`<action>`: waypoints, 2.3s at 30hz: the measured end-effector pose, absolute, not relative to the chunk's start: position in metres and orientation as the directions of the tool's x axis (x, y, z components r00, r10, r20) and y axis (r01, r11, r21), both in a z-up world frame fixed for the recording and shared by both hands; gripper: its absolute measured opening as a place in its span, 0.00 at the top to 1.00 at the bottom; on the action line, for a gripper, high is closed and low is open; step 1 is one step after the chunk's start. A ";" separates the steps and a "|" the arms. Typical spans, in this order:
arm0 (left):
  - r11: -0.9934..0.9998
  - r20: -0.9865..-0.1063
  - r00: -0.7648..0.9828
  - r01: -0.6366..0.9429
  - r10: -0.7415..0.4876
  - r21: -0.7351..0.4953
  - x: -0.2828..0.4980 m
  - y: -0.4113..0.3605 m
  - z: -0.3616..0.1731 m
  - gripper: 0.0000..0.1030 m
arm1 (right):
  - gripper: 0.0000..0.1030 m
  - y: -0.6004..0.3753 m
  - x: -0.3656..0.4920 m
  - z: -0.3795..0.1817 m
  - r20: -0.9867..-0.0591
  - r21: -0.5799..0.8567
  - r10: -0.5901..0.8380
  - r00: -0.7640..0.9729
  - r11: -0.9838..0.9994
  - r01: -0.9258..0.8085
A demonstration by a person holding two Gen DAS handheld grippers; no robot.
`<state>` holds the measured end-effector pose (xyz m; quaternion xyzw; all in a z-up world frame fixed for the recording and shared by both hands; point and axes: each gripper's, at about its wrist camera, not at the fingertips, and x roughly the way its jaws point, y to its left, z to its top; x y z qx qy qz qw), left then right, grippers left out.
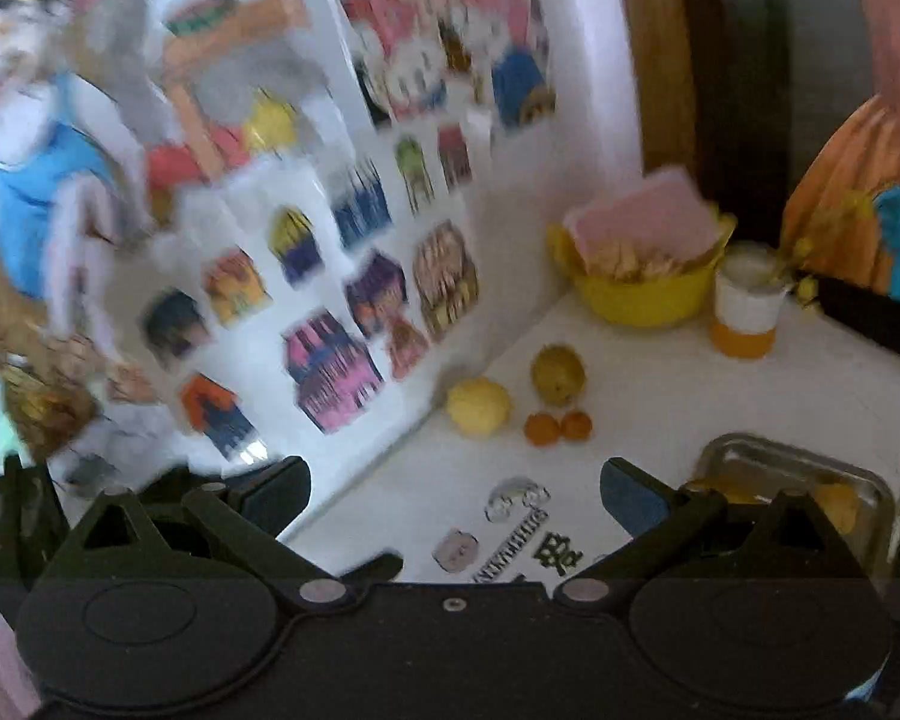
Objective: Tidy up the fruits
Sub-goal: 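Open both tools over the tray and withdraw toward the small oranges, then grasp a small orange with the left tool while the right grasps another orange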
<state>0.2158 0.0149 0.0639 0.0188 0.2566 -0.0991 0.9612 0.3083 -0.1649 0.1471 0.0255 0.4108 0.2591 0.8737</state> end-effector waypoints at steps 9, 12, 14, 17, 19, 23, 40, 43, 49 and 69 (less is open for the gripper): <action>0.932 -0.455 0.821 0.357 -0.344 -0.062 0.281 0.000 0.016 0.01 | 0.01 -0.171 0.391 0.066 -0.747 0.165 0.486 0.454 0.796 -0.582; 0.927 -0.485 0.804 0.373 -0.343 -0.038 0.299 -0.007 0.003 0.01 | 0.02 -0.177 0.410 0.053 -0.740 0.167 0.503 0.447 0.781 -0.602; 0.925 -0.508 0.796 0.379 -0.327 -0.002 0.310 -0.014 -0.006 0.00 | 0.04 -0.180 0.423 0.044 -0.738 0.168 0.511 0.441 0.771 -0.614; 0.912 -0.529 0.785 0.408 -0.322 0.050 0.318 -0.022 -0.015 0.01 | 0.08 -0.178 0.437 0.033 -0.747 0.132 0.497 0.441 0.762 -0.634; 0.902 -0.542 0.780 0.422 -0.311 0.089 0.324 -0.026 -0.021 0.01 | 0.09 -0.176 0.444 0.025 -0.757 0.102 0.486 0.437 0.748 -0.656; 0.889 -0.575 0.763 0.440 -0.294 0.130 0.339 -0.032 -0.034 0.05 | 0.19 -0.167 0.452 0.007 -0.766 0.052 0.454 0.455 0.750 -0.660; 0.939 -0.670 0.716 0.334 -0.196 0.082 0.386 -0.026 -0.049 0.37 | 0.57 -0.130 0.478 -0.030 -0.803 0.017 0.415 0.429 0.734 -0.678; 0.947 -0.670 0.720 0.311 -0.178 0.082 0.386 -0.025 -0.051 0.44 | 0.58 -0.130 0.482 -0.033 -0.798 0.039 0.429 0.424 0.739 -0.672; 0.956 -0.668 0.722 0.288 -0.182 0.050 0.388 -0.022 -0.052 0.50 | 0.70 -0.130 0.486 -0.035 -0.795 0.084 0.451 0.405 0.744 -0.663; 0.973 -0.661 0.730 0.230 -0.174 -0.001 0.395 -0.025 -0.051 0.67 | 0.71 -0.177 0.476 -0.030 -0.795 0.113 0.416 0.442 0.817 -0.566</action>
